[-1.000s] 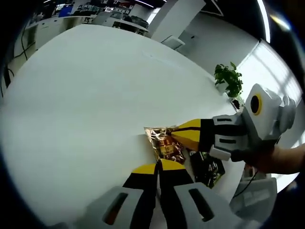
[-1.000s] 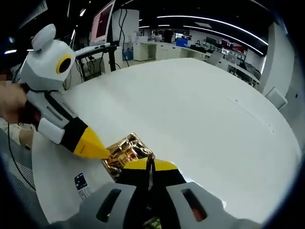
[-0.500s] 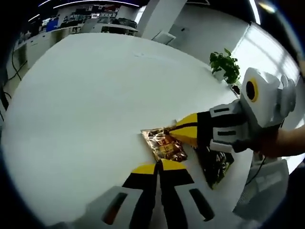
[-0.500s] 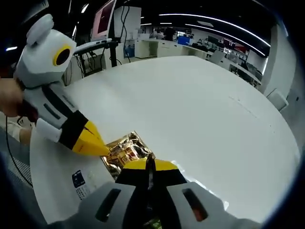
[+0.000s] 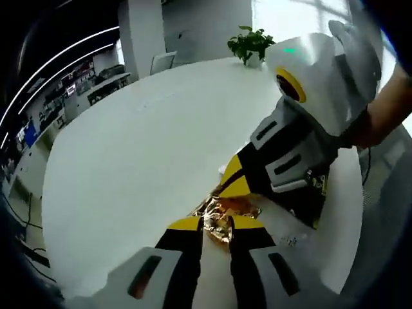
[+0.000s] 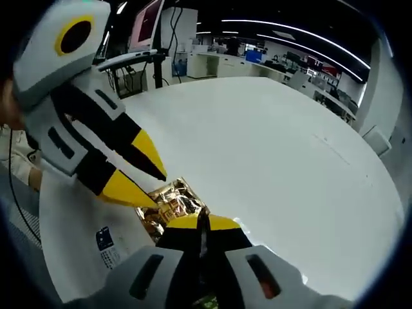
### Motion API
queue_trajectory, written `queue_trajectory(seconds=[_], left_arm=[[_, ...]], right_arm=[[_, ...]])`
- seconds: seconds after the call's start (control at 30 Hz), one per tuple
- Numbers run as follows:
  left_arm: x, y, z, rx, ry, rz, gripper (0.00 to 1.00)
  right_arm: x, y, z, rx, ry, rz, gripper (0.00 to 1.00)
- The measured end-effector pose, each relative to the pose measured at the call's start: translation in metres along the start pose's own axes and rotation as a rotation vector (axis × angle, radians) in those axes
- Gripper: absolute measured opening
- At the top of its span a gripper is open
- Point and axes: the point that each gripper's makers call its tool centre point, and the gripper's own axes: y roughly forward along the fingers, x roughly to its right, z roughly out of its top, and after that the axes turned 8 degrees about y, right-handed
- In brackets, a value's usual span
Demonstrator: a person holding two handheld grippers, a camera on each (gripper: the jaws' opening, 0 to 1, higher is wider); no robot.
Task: Arrange the skincare products in the storage area until every visible bottle or jar stands upright without overlapping.
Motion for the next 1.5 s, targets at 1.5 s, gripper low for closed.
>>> queue_trajectory(seconds=[1.5], left_arm=[[-0.003, 0.011, -0.008, -0.02, -0.025, -0.021, 0.26]], right_arm=[[0.011, -0.021, -0.001, 0.044, 0.023, -0.049, 0.24]])
